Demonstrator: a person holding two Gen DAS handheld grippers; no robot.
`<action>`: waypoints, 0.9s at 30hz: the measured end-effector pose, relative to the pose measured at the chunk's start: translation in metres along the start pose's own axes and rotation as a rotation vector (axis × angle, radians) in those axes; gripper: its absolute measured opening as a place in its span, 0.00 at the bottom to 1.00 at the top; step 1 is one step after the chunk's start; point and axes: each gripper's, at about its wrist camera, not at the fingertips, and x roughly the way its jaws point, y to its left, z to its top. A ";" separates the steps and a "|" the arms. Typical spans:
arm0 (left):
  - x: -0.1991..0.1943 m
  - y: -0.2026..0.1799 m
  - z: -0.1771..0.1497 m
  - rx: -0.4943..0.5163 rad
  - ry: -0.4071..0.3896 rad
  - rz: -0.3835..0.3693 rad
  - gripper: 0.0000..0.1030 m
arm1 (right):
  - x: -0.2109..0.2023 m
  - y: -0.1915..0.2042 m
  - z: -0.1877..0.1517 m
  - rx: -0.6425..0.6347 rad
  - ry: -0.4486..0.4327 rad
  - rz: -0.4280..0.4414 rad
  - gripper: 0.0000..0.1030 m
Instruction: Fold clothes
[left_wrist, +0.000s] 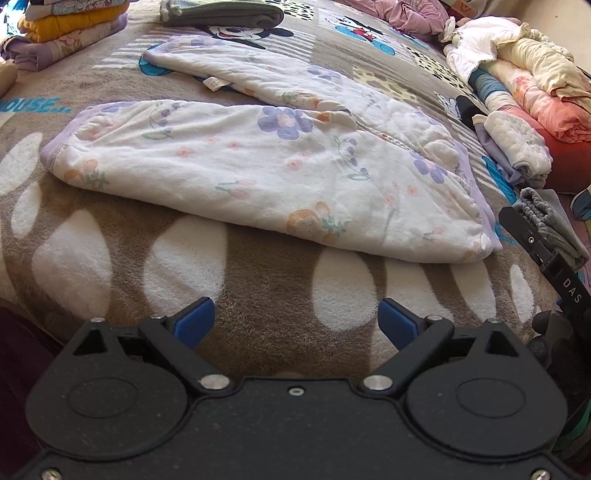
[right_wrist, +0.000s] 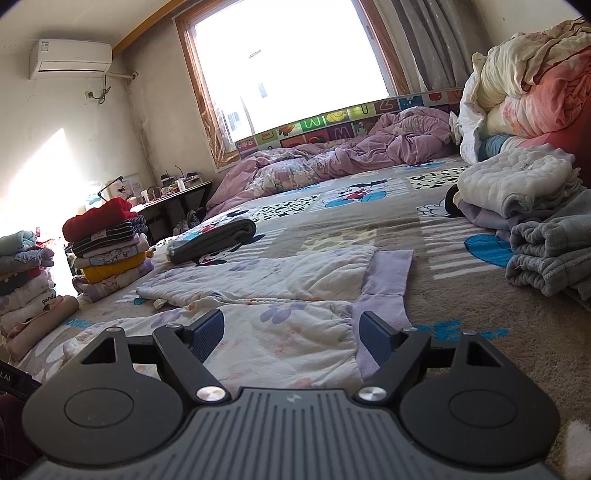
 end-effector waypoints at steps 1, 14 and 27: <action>0.000 0.000 0.000 0.000 -0.001 0.002 0.93 | 0.000 0.000 0.000 -0.001 -0.001 0.000 0.77; -0.009 0.011 0.005 0.036 -0.083 0.043 0.93 | -0.004 0.010 -0.003 -0.114 -0.005 -0.039 0.77; -0.014 0.068 0.015 0.822 -0.286 0.461 0.88 | 0.000 0.041 -0.040 -0.588 0.125 -0.134 0.70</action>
